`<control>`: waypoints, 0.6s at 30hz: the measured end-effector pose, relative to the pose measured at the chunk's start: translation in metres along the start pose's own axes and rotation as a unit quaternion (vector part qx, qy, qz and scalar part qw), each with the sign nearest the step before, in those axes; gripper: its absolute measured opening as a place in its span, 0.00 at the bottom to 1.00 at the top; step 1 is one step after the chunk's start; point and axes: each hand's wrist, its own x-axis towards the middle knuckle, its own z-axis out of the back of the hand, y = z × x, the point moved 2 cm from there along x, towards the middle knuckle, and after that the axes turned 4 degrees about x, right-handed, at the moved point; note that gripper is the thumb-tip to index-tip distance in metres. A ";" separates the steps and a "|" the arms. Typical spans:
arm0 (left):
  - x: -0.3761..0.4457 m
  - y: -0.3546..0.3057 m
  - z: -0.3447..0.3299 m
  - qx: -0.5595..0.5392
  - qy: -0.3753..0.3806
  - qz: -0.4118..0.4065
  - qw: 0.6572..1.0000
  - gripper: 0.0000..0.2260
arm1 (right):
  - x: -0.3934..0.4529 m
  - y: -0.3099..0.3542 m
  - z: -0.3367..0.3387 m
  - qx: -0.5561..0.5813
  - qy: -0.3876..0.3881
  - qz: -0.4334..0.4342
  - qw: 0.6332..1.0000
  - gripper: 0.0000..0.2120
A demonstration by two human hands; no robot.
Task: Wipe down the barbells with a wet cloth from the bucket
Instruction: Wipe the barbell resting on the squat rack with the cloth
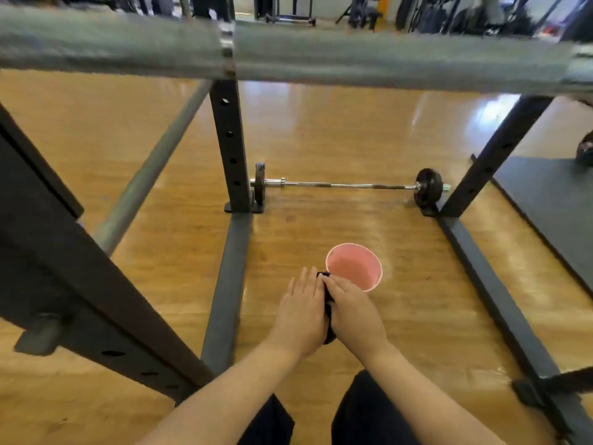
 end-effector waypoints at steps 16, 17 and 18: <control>0.190 -0.076 -0.178 0.056 -0.059 -0.039 0.996 0.27 | 0.018 -0.269 -0.071 -0.040 -0.065 -0.070 0.995 0.18; 0.202 -0.089 -0.177 0.063 -0.062 -0.046 0.995 0.27 | 0.018 -0.282 -0.062 -0.048 -0.064 -0.066 0.995 0.17; 0.215 -0.102 -0.174 0.070 -0.068 -0.054 0.994 0.27 | 0.020 -0.294 -0.052 -0.060 -0.065 -0.061 0.994 0.16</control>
